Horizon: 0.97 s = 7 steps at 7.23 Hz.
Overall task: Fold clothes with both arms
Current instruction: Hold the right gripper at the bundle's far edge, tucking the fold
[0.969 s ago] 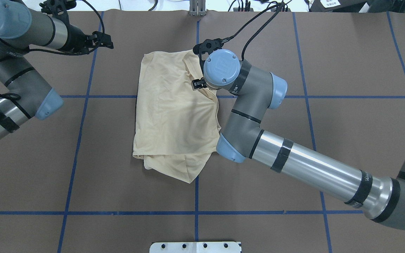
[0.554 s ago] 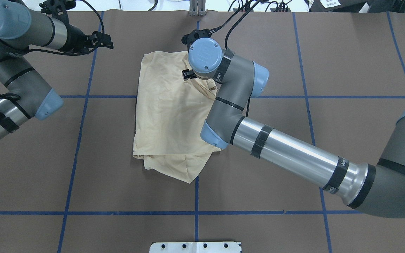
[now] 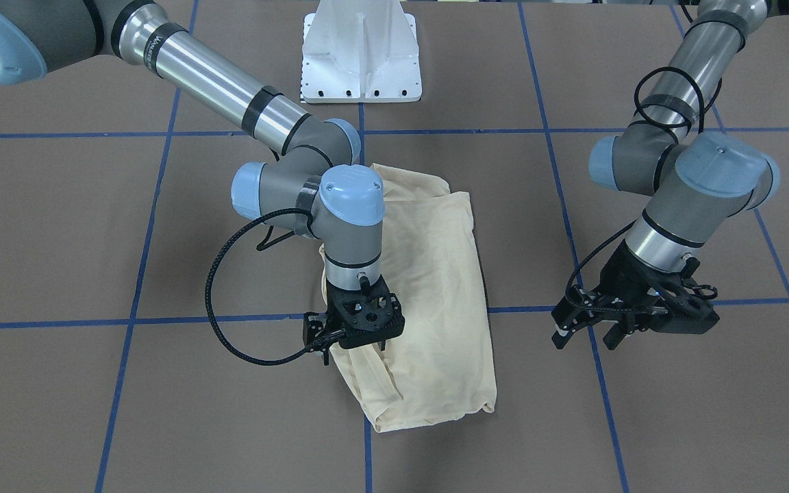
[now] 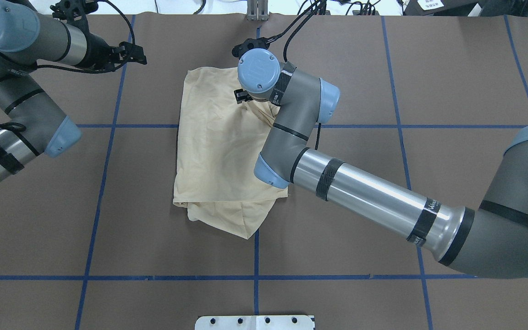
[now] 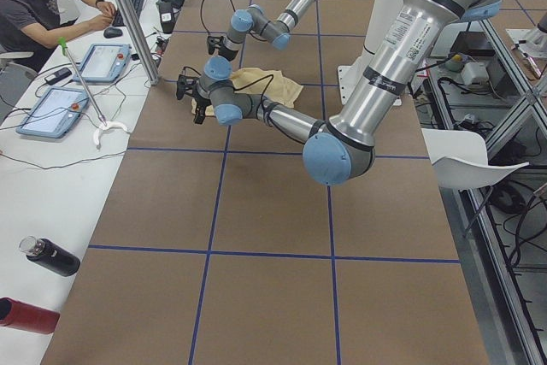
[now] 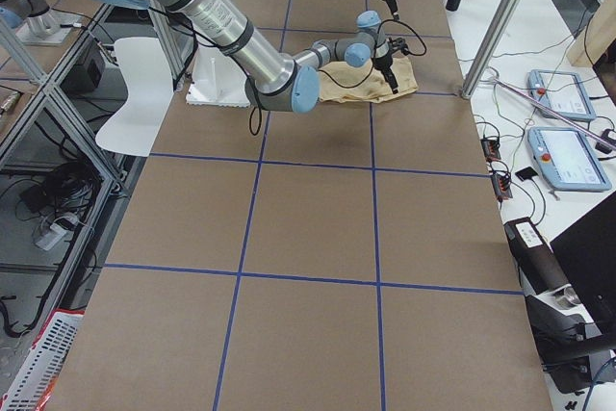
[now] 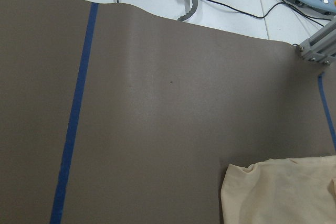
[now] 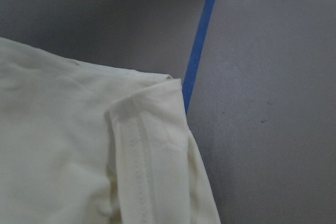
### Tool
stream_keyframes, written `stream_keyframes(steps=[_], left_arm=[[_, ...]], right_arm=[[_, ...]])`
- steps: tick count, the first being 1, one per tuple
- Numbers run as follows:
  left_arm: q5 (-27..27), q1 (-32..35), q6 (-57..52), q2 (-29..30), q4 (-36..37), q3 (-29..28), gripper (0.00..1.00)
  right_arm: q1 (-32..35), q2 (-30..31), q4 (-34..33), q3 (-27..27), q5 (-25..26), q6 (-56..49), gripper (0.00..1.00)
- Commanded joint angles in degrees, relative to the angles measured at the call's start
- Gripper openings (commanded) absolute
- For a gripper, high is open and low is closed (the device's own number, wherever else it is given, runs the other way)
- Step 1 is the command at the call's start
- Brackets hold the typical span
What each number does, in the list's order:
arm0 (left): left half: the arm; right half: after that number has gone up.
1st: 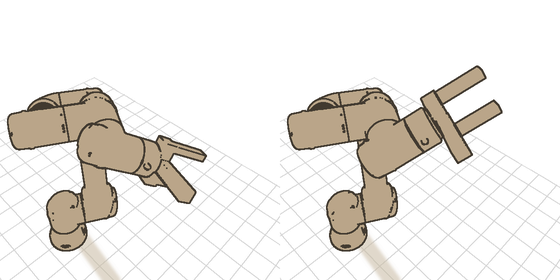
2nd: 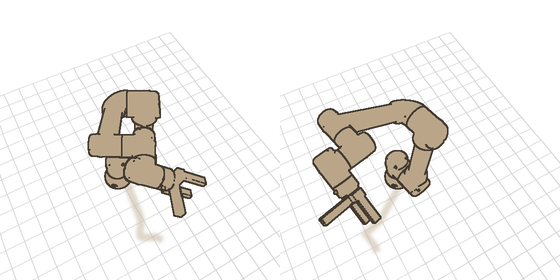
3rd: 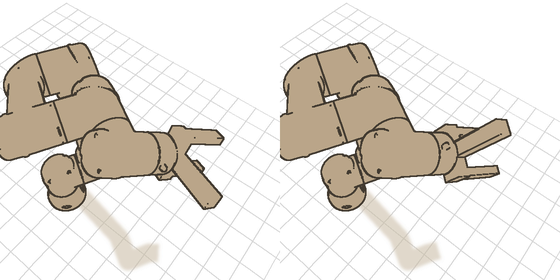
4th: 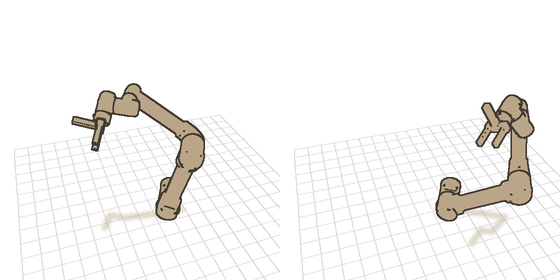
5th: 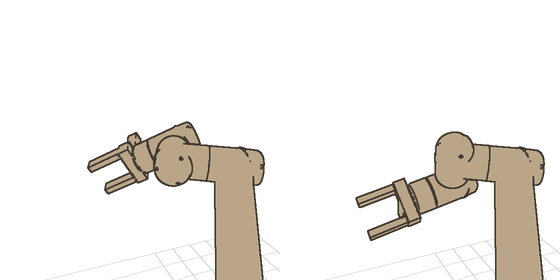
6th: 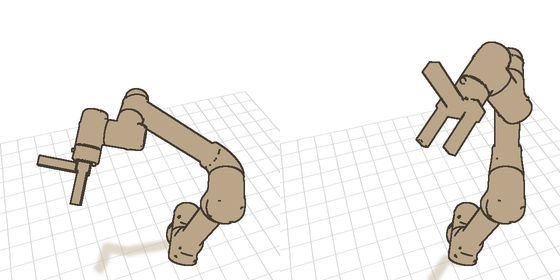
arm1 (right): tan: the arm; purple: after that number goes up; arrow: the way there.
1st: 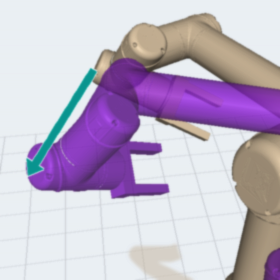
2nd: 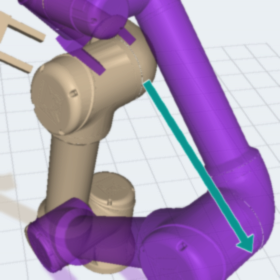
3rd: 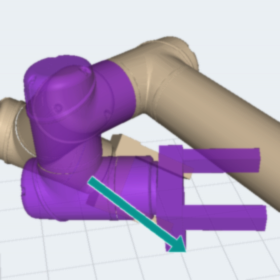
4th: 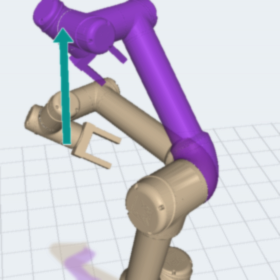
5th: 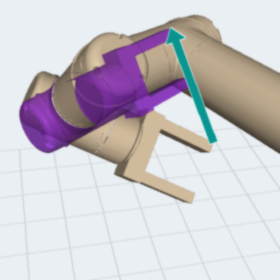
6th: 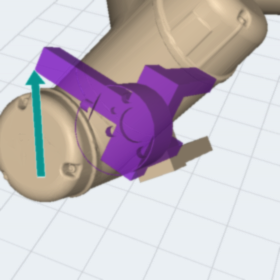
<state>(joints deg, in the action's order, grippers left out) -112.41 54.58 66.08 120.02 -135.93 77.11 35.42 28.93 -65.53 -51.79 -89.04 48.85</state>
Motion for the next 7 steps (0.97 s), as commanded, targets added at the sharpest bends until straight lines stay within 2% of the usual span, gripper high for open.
stream_keyframes(steps=[1, 7], left_arm=[[0.0, 0.0, -0.2, -0.2, 0.0, 0.0, 1.0], [0.0, -0.1, 0.4, -0.1, 0.0, 0.1, 1.0]], right_arm=[[-0.3, -0.1, 0.0, 0.6, -0.2, -0.4, 1.0], [-0.8, 0.3, 0.0, 1.2, -0.2, -1.2, 1.0]])
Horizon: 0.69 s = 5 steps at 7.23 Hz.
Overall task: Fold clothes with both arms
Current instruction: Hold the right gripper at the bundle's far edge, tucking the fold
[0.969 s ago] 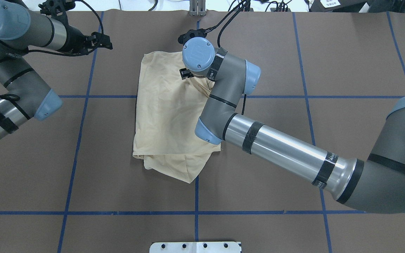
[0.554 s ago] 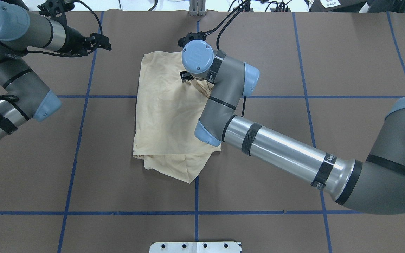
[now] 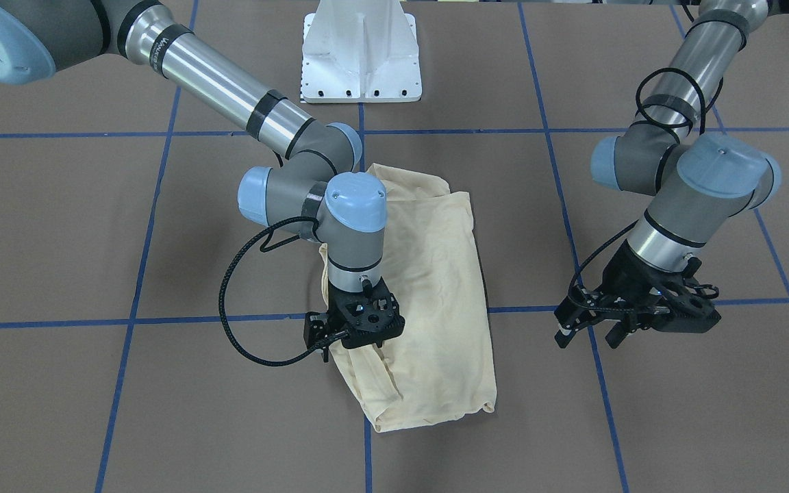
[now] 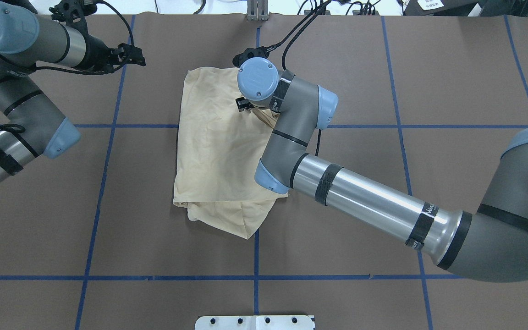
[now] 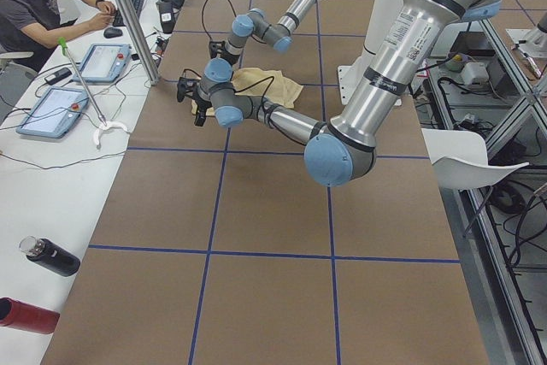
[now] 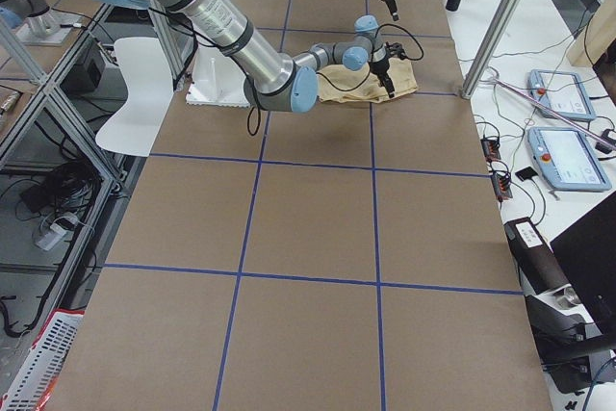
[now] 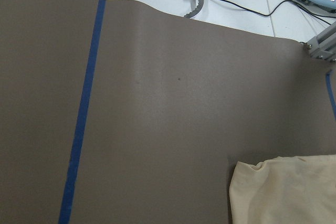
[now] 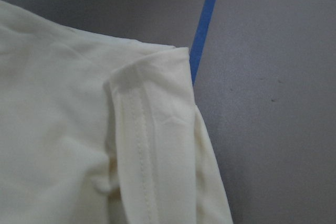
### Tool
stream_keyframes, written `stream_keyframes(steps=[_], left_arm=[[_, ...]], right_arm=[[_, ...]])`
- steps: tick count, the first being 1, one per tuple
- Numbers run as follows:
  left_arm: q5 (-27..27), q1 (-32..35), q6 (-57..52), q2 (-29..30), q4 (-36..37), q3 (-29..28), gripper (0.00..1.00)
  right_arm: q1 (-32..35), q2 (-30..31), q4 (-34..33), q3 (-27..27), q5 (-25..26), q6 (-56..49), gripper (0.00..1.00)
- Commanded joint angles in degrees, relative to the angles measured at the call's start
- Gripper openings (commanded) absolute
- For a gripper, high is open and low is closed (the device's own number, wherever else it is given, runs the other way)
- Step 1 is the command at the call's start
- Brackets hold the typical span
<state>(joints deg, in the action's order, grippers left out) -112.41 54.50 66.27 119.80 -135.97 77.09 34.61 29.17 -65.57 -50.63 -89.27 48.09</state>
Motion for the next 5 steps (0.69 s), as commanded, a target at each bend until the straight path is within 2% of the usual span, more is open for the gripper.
stream_keyframes(steps=[1, 5], left_arm=[[0.0, 0.0, 0.3, 0.1, 0.0, 0.1, 1.0], [0.0, 0.0, 0.4, 0.2, 0.0, 0.3, 1.0]], right_arm=[[0.1, 0.1, 0.1, 0.0, 0.1, -0.5, 1.0], [1.0, 1.2, 0.0, 0.0, -0.1, -1.2, 1.0]])
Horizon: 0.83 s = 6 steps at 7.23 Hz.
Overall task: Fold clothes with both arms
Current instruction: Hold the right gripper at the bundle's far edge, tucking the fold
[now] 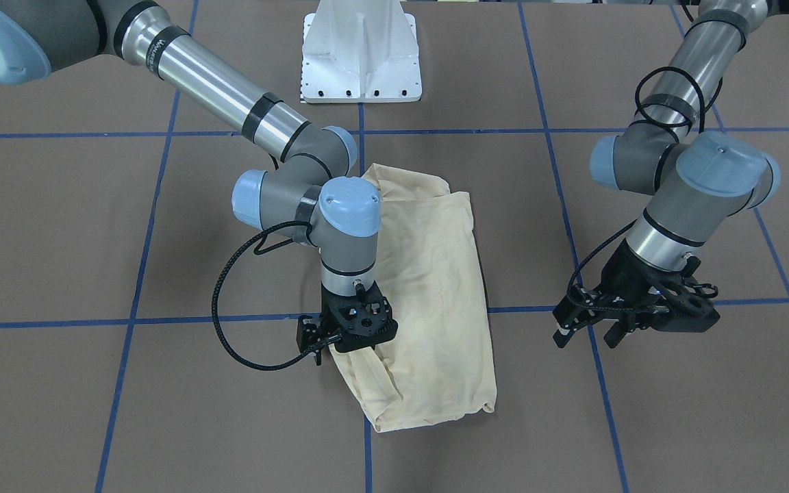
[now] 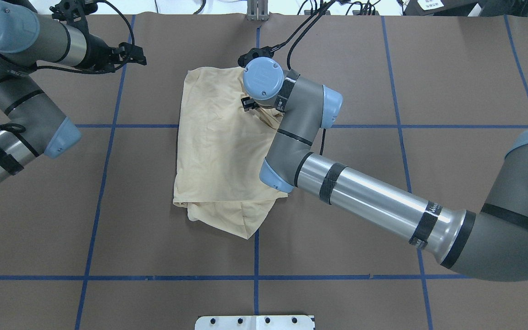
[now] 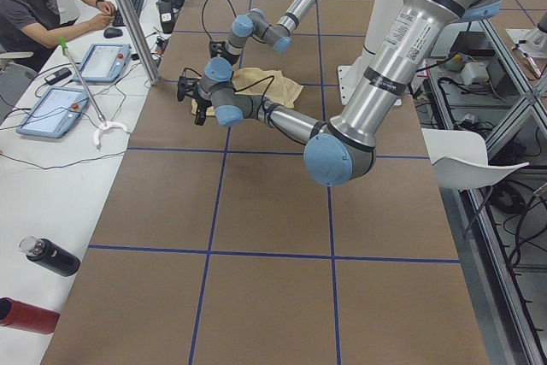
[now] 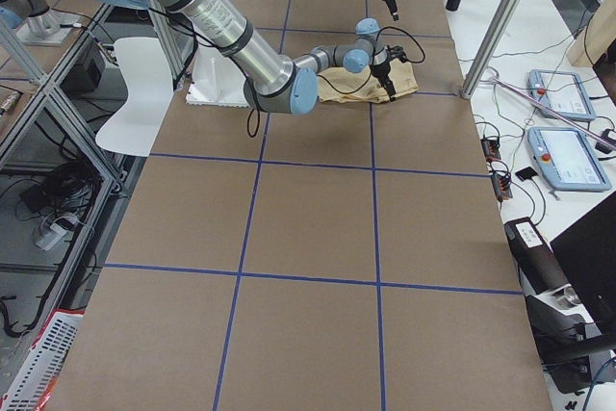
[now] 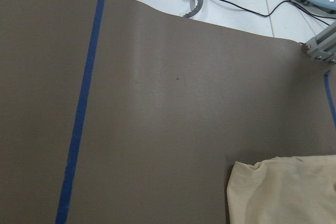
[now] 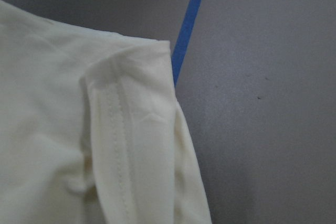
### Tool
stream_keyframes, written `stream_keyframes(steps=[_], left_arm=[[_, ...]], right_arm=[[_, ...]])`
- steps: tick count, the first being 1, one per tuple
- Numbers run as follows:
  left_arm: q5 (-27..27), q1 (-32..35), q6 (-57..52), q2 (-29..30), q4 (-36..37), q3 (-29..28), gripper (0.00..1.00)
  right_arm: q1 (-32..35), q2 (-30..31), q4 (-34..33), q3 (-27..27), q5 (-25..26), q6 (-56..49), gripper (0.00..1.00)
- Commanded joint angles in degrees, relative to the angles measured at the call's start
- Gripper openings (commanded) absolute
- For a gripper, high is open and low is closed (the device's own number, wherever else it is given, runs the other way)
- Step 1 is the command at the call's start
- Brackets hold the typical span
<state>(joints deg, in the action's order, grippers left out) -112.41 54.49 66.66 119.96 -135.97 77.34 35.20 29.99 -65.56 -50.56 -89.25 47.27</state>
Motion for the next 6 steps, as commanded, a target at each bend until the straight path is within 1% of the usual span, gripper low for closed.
stream_keyframes(steps=[1, 4, 6], left_arm=[[0.0, -0.1, 0.0, 0.0, -0.1, 0.1, 1.0], [0.0, -0.2, 0.1, 0.1, -0.1, 0.4, 1.0], [0.0, -0.2, 0.2, 0.1, 0.0, 0.9, 1.0]], right_arm=[[1.3, 0.6, 0.0, -0.1, -0.5, -1.6, 1.0], [4.5, 3.6, 0.2, -0.7, -2.9, -5.9, 1.0], [7.9, 6.0, 0.1, -3.8, -6.3, -10.1, 1.0]])
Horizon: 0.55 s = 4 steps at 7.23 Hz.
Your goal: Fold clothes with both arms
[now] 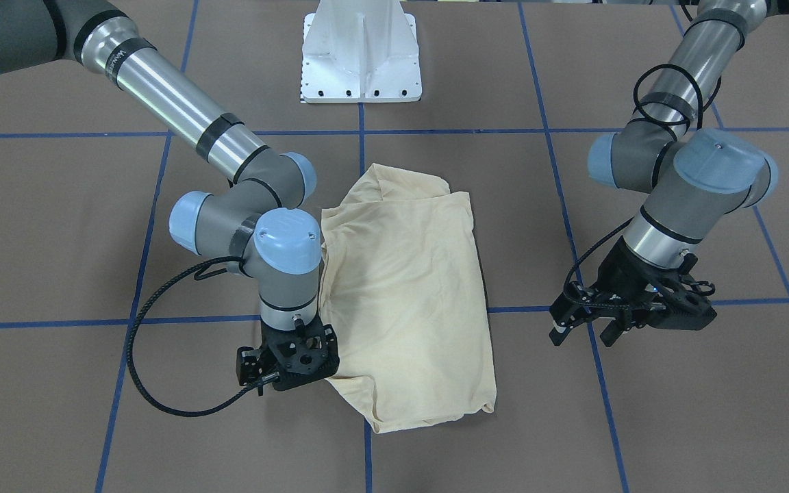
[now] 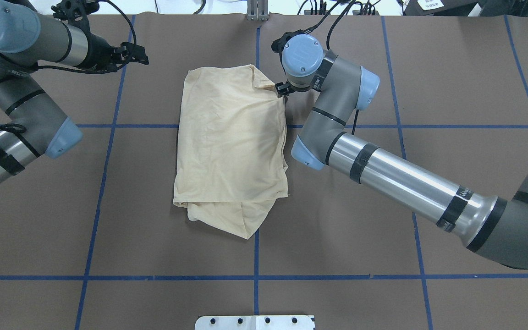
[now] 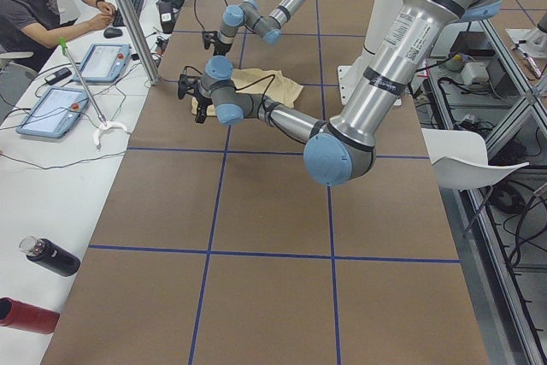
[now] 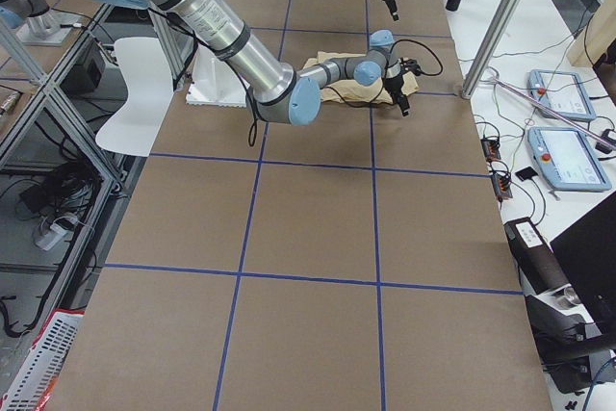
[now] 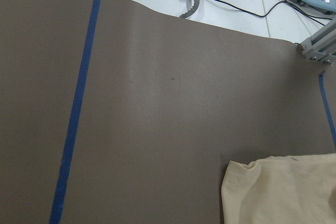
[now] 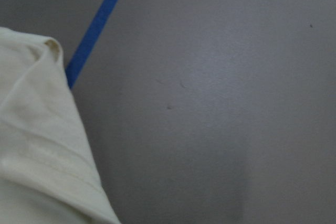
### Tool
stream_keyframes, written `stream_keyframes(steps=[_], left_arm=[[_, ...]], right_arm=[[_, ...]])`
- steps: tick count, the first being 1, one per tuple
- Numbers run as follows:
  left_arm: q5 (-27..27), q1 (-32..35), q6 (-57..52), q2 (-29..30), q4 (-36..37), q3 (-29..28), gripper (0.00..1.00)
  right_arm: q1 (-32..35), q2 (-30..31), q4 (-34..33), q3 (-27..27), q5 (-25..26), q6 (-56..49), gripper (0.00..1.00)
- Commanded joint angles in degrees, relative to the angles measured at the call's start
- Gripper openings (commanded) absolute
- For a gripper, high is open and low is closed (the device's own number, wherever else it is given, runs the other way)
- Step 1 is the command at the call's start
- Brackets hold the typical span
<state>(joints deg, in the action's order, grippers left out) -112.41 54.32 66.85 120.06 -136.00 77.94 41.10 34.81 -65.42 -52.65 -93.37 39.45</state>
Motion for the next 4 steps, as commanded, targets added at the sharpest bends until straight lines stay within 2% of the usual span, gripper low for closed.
stream_keyframes(steps=[1, 3, 4], left_arm=[[0.0, 0.0, -0.1, -0.1, 0.0, 0.3, 1.0], [0.0, -0.1, -0.1, 0.0, 0.0, 0.2, 1.0], [0.0, -0.1, -0.1, 0.0, 0.0, 0.2, 1.0]], right_arm=[[2.6, 0.5, -0.1, -2.1, -3.1, -2.3, 1.0], [2.1, -3.1, -0.1, -1.1, -2.3, -1.2, 1.0], [1.4, -7.1, 0.2, 3.6, -0.1, -1.1, 1.0]])
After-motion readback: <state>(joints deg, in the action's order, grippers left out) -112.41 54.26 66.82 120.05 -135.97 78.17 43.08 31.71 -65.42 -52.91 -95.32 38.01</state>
